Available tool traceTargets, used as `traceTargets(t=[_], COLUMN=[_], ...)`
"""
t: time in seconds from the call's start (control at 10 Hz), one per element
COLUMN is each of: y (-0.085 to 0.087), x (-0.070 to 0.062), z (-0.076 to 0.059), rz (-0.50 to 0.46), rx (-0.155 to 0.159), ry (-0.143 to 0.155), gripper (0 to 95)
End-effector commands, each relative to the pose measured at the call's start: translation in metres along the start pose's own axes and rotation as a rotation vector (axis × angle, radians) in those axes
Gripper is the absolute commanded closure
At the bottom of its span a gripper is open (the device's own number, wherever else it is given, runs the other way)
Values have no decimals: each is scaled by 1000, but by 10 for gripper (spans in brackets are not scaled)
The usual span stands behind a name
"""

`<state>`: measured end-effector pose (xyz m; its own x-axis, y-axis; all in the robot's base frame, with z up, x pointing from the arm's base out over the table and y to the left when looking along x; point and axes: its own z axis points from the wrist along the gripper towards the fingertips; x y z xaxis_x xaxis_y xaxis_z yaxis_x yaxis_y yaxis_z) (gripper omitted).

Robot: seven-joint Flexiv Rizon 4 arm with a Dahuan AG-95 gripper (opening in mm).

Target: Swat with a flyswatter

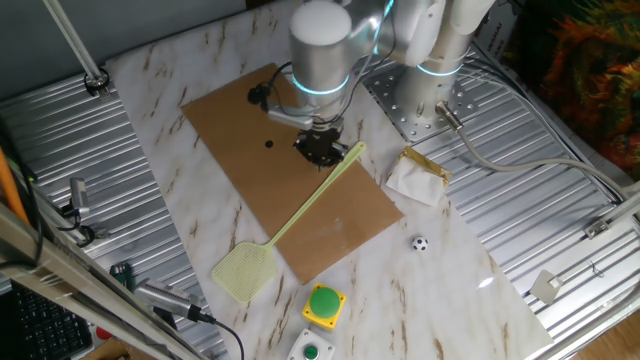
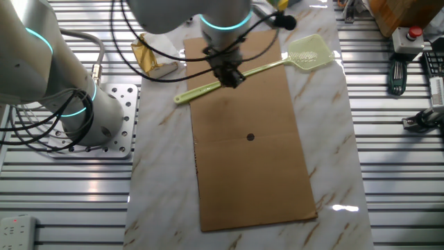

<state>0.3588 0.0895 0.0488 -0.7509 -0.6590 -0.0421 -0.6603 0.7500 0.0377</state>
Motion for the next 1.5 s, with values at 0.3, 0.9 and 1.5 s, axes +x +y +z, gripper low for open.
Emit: traceTargets(t=[0.3,0.9,1.5], y=[5,15,9], x=[-6,-39,-87], z=[7,10,22], rz=[11,84,120], rx=[-1,17,27], ry=[-1,-8,-2], gripper=[950,950,950])
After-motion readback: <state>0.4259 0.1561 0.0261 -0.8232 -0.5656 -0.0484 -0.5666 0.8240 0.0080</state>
